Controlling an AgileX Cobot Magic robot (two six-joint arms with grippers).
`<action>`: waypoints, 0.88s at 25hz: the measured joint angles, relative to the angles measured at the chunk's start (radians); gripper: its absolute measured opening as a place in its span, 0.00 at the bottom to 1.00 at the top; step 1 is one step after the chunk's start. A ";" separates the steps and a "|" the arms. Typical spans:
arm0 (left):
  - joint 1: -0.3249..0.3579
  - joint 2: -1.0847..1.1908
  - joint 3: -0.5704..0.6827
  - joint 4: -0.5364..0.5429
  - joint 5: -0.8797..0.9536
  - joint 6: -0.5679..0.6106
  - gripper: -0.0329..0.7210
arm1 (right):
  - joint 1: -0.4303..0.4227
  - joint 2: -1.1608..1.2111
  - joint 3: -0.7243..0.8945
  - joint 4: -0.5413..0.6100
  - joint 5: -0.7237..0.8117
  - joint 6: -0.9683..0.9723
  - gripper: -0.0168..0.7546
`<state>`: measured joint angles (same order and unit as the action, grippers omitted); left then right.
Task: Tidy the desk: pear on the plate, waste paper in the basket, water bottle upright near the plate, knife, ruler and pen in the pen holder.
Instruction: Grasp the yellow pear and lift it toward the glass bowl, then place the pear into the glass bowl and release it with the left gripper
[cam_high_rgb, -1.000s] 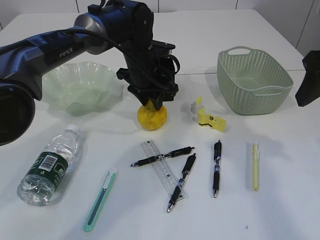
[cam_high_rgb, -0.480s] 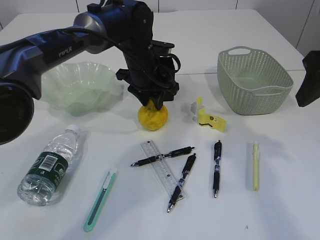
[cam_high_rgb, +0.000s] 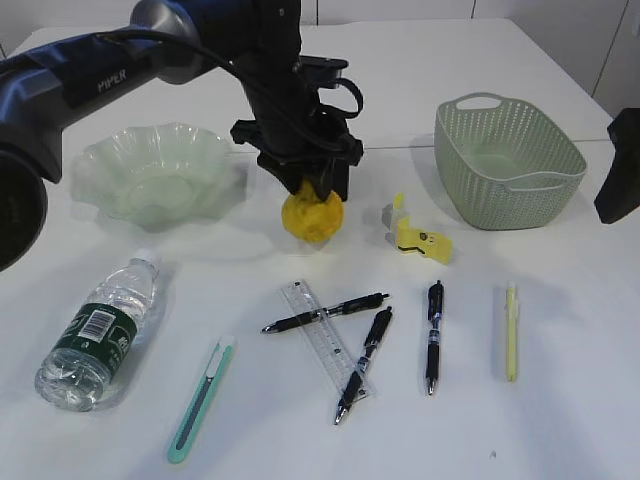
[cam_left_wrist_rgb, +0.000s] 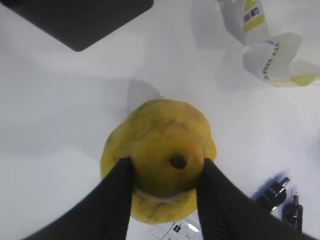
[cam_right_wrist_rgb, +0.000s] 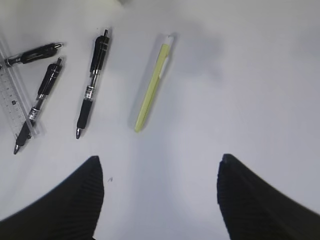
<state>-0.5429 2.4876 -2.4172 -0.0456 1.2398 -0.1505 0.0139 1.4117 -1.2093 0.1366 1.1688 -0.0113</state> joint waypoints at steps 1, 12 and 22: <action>0.000 -0.008 0.000 -0.002 0.000 -0.002 0.41 | 0.000 0.000 0.000 0.002 0.001 0.000 0.74; 0.018 -0.146 0.139 0.011 0.002 -0.002 0.41 | 0.000 0.000 0.000 0.006 0.006 0.000 0.74; 0.119 -0.255 0.152 0.035 0.006 -0.002 0.41 | 0.000 0.000 0.000 0.007 0.011 0.000 0.74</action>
<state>-0.4241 2.2323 -2.2654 -0.0111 1.2454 -0.1528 0.0139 1.4117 -1.2093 0.1435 1.1797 -0.0113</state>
